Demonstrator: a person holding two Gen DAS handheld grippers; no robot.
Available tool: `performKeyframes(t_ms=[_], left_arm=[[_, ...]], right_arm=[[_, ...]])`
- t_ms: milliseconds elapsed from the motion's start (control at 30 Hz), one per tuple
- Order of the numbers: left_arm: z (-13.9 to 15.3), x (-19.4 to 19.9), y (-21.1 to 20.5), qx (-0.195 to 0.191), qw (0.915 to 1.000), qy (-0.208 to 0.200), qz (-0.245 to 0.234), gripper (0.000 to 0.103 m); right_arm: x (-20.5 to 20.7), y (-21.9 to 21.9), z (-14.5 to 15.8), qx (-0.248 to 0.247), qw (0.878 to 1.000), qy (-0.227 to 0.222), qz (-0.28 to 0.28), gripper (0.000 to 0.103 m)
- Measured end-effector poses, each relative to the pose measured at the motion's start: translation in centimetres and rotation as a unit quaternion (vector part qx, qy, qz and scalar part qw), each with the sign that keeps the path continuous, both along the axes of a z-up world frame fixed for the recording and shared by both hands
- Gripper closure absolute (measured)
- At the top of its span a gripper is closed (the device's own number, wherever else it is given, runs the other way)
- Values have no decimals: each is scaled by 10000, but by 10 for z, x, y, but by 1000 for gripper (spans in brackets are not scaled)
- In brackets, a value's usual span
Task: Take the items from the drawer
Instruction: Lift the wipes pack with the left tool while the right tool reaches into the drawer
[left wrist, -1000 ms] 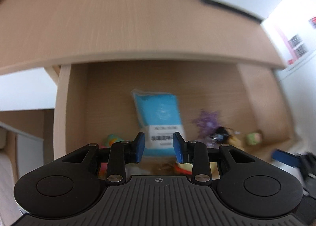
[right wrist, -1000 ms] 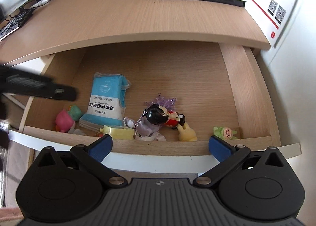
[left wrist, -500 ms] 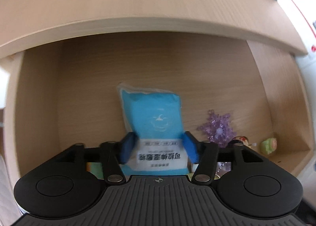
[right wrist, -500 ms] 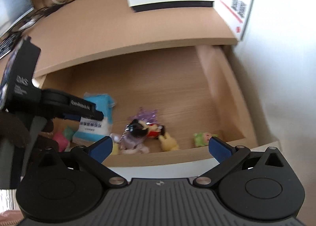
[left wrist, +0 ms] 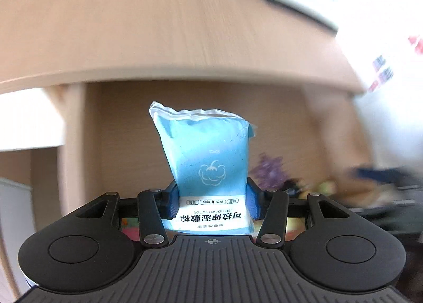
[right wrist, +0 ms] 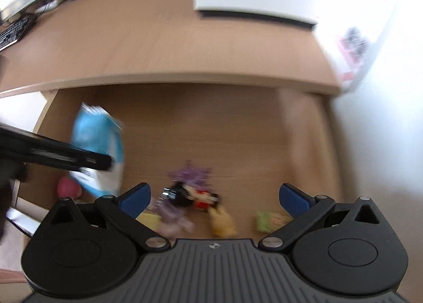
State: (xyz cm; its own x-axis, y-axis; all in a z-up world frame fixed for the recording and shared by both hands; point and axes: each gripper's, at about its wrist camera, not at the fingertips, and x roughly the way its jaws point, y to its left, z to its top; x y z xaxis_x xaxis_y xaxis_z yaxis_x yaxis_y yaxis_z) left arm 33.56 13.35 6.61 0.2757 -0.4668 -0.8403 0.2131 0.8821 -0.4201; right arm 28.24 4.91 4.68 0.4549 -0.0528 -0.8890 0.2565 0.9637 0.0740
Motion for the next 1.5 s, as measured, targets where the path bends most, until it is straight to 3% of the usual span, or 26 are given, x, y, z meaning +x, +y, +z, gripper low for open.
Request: performKeyframes(t_ms=[100,167,300,367,467,600,700,767,967,1133,1267,1367,1433,1500], left_arm=[[39,-6,28,-154,9984,-494,229,50],[58,-6,45,-157,9961,-689,533,50],[75,-13,67,-168,9886,-1029,1082,50],[74,-12,74,-315,9860,-974,1316,50],[64,-9,71,-386,9866,-829,1350,50],[50,-13,65,-495,9885,-655,1272,50],[44,-12,66,-556,9874,-503,1393,50],[45,-16,67,-618,9863,-463,1456,50],[55,-30,73,-533,9865,-526,1456,50],[53,-37,77,-579,9843,-514,1585,50],[49,-37,84,-592,9816,-485,1748,50],[47,-40,90,-677,9787,-517,1868,50],[46,-43,92,-689,9777,-509,1915,50],[44,-45,94,-763,9774,-525,1899,50]], right_arm=[[33,13,-23,856,9928,209,810,0],[51,31,-33,935,9836,372,1496,0],[73,48,-48,899,9668,829,2242,0],[80,44,-56,846,9626,1120,2317,0],[83,31,-68,370,9626,1483,2238,0],[78,-3,-69,-353,9792,1397,1426,0],[72,-22,-52,309,9883,1078,1032,0],[74,-19,-50,799,9865,1049,969,0],[106,24,-76,813,9808,1292,1215,0],[114,40,-81,1334,9712,1443,1348,0],[103,56,-58,1520,9581,1086,2172,0],[99,71,-62,1433,9390,1397,2795,0],[99,79,-68,1088,9368,1481,2978,0],[101,81,-75,1161,9320,1649,3013,0]])
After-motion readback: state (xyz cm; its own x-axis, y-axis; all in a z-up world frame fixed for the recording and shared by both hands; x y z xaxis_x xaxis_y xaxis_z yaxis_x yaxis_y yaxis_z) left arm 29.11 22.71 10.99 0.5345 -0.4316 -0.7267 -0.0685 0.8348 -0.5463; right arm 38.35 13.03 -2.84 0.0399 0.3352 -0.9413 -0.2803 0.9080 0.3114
